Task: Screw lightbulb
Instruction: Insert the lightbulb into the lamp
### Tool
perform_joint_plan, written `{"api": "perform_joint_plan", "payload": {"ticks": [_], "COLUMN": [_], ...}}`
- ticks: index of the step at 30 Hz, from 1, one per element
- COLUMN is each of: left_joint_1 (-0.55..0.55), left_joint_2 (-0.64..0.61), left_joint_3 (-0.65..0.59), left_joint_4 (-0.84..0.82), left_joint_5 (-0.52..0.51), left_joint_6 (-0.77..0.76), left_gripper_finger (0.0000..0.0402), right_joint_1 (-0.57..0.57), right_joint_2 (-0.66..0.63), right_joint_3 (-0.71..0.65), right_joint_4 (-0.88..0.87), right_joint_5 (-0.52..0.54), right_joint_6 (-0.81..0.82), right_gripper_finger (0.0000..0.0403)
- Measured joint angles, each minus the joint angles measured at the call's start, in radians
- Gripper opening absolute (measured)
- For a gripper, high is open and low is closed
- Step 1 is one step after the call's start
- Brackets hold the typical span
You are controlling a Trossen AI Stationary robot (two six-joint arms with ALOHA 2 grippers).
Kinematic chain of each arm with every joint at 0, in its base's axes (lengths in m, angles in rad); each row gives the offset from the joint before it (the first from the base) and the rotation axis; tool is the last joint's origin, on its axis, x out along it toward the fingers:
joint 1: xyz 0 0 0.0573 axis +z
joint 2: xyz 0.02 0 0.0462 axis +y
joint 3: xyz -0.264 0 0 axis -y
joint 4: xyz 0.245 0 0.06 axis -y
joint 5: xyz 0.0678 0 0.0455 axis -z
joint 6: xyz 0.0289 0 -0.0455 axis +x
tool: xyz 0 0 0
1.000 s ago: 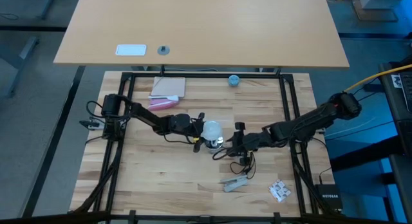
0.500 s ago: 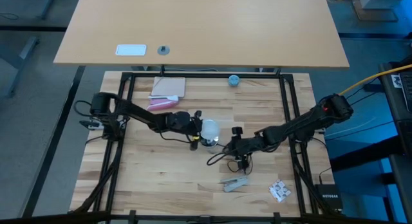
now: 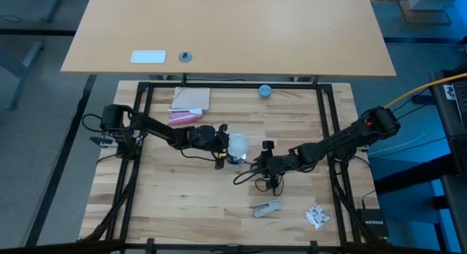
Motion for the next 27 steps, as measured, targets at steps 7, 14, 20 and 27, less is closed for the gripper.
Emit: {"api": "perform_joint_plan", "payload": {"ticks": [7, 14, 20, 27], "left_joint_1": [0.000, -0.001, -0.004, -0.004], "left_joint_2": [0.000, 0.000, 0.000, 0.000], "left_joint_3": [0.000, 0.000, 0.000, 0.001], "left_joint_4": [0.001, 0.001, 0.000, 0.000], "left_joint_5": [0.000, 0.004, 0.021, 0.034], "left_joint_6": [-0.004, -0.005, -0.007, -0.017], "left_gripper_finger": [0.0150, 0.0150, 0.0150, 0.0150], "right_joint_1": [0.000, 0.000, -0.004, -0.038], "right_joint_2": [0.061, 0.149, 0.183, 0.185], "right_joint_3": [0.000, 0.000, 0.001, 0.001], "right_joint_4": [0.001, 0.004, -0.059, -0.088], "right_joint_5": [-0.096, -0.073, 0.054, 0.160], "right_joint_6": [0.124, 0.148, 0.217, 0.230], "right_gripper_finger": [0.0175, 0.0173, 0.0127, 0.0063]}}
